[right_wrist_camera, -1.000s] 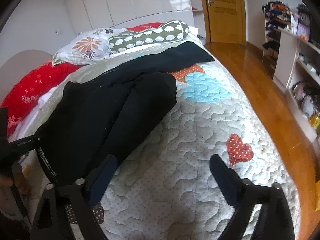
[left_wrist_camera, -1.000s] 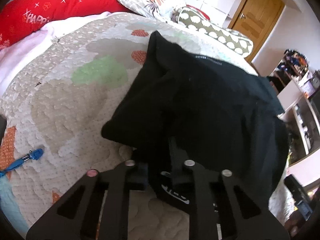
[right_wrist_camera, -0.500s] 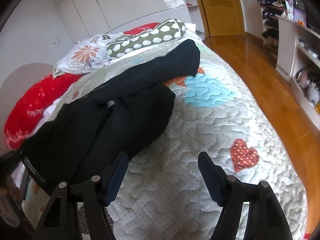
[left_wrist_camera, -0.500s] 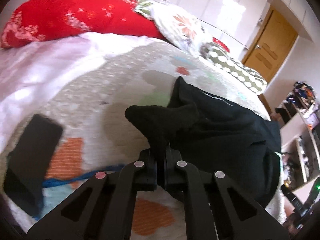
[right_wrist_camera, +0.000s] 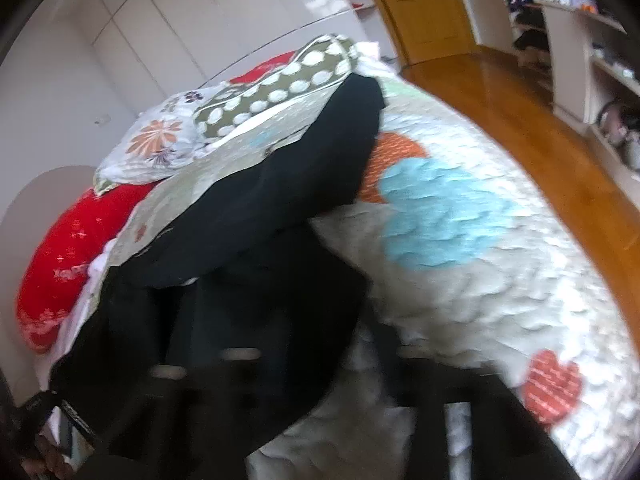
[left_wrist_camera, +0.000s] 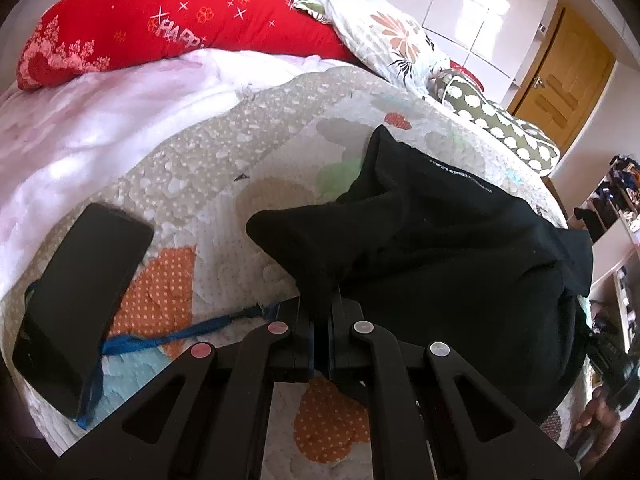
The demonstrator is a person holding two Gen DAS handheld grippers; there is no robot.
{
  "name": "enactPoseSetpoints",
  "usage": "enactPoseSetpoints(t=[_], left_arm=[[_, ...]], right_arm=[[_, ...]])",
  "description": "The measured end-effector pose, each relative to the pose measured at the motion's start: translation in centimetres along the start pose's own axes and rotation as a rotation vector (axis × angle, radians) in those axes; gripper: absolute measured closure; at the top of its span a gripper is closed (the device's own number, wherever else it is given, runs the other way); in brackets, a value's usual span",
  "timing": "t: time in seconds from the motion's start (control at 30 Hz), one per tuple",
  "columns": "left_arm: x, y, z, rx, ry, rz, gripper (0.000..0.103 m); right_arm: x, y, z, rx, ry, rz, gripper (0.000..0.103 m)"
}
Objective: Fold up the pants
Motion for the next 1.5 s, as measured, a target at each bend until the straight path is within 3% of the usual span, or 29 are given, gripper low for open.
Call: enactPoseSetpoints(t=[0.1, 0.2, 0.3, 0.4, 0.47, 0.6, 0.73, 0.87, 1.0, 1.23, 1.5], left_arm=[[0.2, 0.1, 0.8, 0.007, 0.024, 0.002, 0.1], [-0.1, 0.3, 2.0, 0.011, 0.063, -0.004, 0.1], [-0.6, 1.8, 3.3, 0.02, 0.098, -0.017, 0.1], [-1.2, 4.0, 3.3, 0.056, 0.117, -0.047, 0.1], [-1.8, 5.6, 2.7, 0.079, 0.094, -0.074, 0.1], [-1.9, 7.1, 2.5, 0.081, 0.055, -0.091, 0.099], [-1.3, 6.8, 4.2, 0.071, 0.054, -0.123, 0.087], [0.1, 6.6, 6.5, -0.001, -0.033, -0.144, 0.085], [0.6, 5.7, 7.3, -0.028, -0.042, -0.152, 0.085], [-2.1, 4.7, 5.3, -0.008, -0.01, -0.181, 0.085], [-4.4, 5.3, 1.0, 0.047, -0.047, -0.226, 0.083]], right_arm=[[-0.1, -0.1, 1.3, -0.028, -0.052, -0.01, 0.088], [0.1, 0.2, 6.3, -0.115, -0.073, 0.026, 0.089], [-0.6, 1.4, 11.8, -0.183, -0.022, 0.064, 0.089], [-3.3, 3.4, 15.5, -0.184, 0.056, 0.057, 0.089], [-5.5, 4.9, 16.0, -0.143, 0.108, 0.034, 0.089], [-7.6, 7.3, 13.1, 0.003, 0.188, 0.024, 0.088], [-7.9, 6.6, 14.0, -0.008, 0.211, -0.021, 0.071], [-6.9, 5.3, 16.6, -0.084, 0.298, 0.024, 0.066], [-4.2, 4.3, 16.8, -0.092, 0.173, 0.066, 0.065], [3.5, 4.8, 11.0, 0.002, 0.013, 0.241, 0.065], [9.2, 7.1, 3.8, 0.147, -0.049, 0.383, 0.065]])
Point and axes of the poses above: each gripper's, at about its wrist camera, not at the fingertips, and z roughly against the way its jaws point, x to its left, y to its underside, the point moved 1 cm from there along -z, roughly the way its jaws point, and after that the axes turned 4 degrees about -y, right-handed, at the moved point
